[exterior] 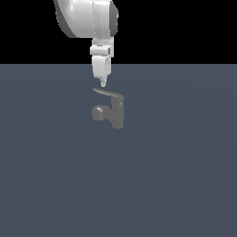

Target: Turn on the faucet by rotating a designated handle.

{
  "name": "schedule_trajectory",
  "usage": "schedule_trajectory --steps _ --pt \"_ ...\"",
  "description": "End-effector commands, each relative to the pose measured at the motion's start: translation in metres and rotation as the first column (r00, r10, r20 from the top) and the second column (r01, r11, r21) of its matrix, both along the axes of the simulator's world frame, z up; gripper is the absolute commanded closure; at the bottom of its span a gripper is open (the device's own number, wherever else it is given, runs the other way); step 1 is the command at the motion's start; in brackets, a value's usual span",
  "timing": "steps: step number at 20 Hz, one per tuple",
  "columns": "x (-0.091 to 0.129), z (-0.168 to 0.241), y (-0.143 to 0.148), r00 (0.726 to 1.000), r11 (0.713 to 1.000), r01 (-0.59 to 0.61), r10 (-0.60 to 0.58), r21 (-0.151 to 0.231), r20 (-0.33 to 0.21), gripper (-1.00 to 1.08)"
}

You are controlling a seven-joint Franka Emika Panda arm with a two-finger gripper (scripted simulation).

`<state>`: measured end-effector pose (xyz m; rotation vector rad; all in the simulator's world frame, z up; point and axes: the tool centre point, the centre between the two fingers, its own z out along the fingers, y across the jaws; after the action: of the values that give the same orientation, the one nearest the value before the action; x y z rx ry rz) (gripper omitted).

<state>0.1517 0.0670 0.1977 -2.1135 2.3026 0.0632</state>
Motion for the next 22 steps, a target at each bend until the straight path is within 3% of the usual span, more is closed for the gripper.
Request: schedule_trajectory --steps 1,14,22 --pt "0.006 -0.010 0.004 1.000 0.999 0.031 -0.031 -0.017 0.006 1.08" --pt "0.013 -0.025 0.010 0.997 0.997 0.071 -0.070 -0.040 0.015 1.08" --pt "-0.004 -0.025 0.016 0.997 0.997 0.071 -0.070 -0.040 0.015 1.08"
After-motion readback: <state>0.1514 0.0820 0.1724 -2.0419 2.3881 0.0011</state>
